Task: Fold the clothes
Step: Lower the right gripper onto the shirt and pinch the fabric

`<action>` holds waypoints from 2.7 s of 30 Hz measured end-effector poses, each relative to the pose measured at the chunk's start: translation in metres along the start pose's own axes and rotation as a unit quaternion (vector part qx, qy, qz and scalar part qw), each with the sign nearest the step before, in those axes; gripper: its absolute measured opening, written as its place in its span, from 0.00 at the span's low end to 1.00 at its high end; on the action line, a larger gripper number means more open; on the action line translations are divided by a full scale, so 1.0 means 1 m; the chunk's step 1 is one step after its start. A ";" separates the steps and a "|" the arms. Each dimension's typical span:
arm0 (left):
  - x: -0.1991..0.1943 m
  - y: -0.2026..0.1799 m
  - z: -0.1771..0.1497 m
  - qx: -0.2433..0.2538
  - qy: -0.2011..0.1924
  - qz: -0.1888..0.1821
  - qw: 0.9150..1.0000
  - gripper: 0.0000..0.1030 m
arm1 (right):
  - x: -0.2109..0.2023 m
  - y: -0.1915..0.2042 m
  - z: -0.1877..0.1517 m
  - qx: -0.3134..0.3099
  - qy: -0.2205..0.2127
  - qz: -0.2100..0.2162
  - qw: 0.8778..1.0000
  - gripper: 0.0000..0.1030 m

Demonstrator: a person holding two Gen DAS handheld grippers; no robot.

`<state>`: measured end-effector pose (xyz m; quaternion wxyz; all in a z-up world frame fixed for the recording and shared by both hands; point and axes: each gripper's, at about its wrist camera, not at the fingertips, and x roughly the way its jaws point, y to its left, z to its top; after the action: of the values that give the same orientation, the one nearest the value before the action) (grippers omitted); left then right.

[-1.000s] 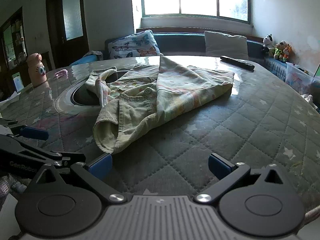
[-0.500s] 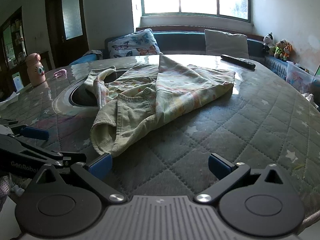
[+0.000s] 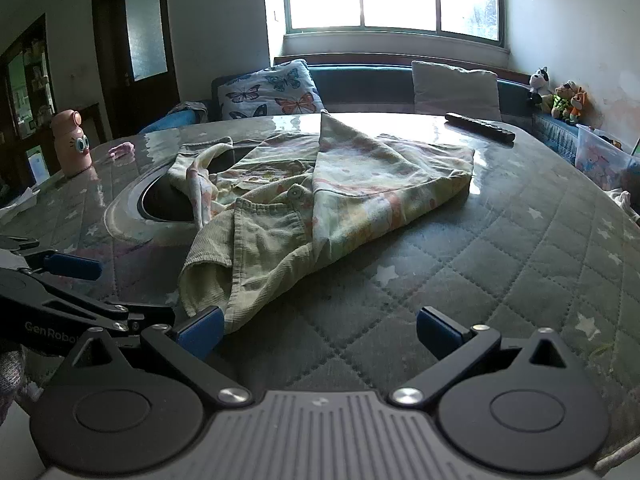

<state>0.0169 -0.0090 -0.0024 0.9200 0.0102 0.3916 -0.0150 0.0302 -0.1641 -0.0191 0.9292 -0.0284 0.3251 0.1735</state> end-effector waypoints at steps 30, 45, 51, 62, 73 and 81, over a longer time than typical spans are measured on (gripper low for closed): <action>0.012 0.023 0.049 -0.006 -0.032 0.022 0.999 0.99 | 0.033 -0.007 0.045 -0.013 0.001 0.010 1.000 1.00; 0.059 0.026 0.097 -0.027 -0.002 0.011 1.000 0.61 | 0.064 -0.013 0.072 -0.029 0.005 0.003 1.000 0.91; 0.071 0.039 0.095 -0.049 0.015 -0.008 0.999 0.13 | 0.071 -0.019 0.084 -0.026 0.004 0.000 1.000 0.85; 0.031 0.057 0.056 -0.056 0.006 -0.022 0.998 0.05 | 0.084 -0.029 0.103 -0.022 0.005 0.006 1.000 0.74; -0.018 0.068 0.005 -0.064 0.029 -0.056 0.996 0.05 | 0.122 0.012 0.130 -0.076 0.016 0.043 0.996 0.69; -0.026 0.082 0.004 -0.066 0.025 -0.067 0.995 0.11 | 0.158 0.047 0.155 -0.120 0.019 0.058 0.991 0.70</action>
<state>0.0050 0.0733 0.0199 0.9056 -0.0762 0.4140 -0.0511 0.2213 -0.0460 0.0086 0.9012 -0.1243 0.3202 0.2643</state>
